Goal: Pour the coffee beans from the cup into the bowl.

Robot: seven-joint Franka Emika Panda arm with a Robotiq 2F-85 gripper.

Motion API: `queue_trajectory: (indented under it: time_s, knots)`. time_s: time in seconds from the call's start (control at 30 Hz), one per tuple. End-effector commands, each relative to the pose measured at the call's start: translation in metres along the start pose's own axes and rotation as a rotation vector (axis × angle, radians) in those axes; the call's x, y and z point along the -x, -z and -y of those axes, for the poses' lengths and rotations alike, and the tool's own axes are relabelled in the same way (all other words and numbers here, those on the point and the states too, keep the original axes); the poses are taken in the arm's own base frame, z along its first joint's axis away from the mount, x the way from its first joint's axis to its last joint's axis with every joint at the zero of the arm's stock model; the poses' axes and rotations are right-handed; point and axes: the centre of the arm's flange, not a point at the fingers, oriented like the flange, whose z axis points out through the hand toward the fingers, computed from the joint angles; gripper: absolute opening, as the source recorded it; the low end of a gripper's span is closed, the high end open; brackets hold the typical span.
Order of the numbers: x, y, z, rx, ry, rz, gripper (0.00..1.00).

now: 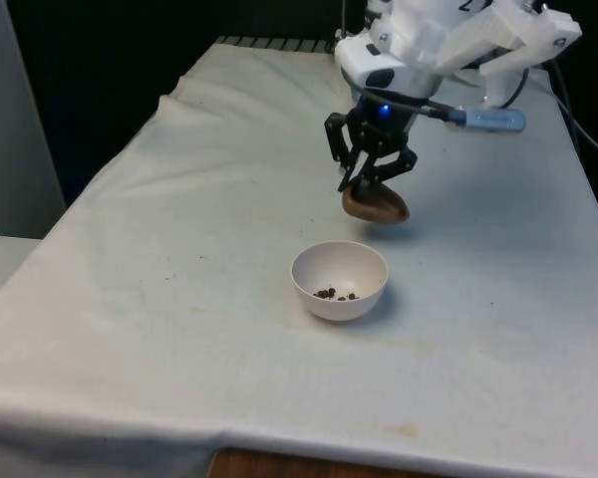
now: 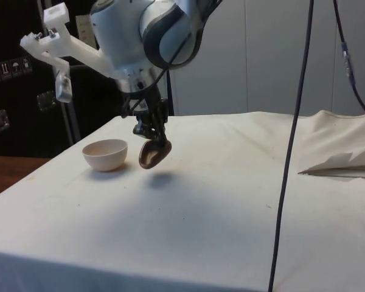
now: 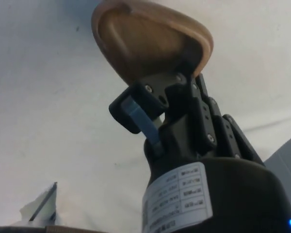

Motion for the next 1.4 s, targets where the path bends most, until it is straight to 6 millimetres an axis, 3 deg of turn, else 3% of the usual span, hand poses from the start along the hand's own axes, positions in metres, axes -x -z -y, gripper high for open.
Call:
queue_trajectory:
  time_s: [0.0,1.37]
  knots:
    - [0.001,-0.001,0.001,-0.022,0.006,-0.006,0.0]
    - [0.003,-0.029,0.015,-0.271,0.149,-0.028,0.0]
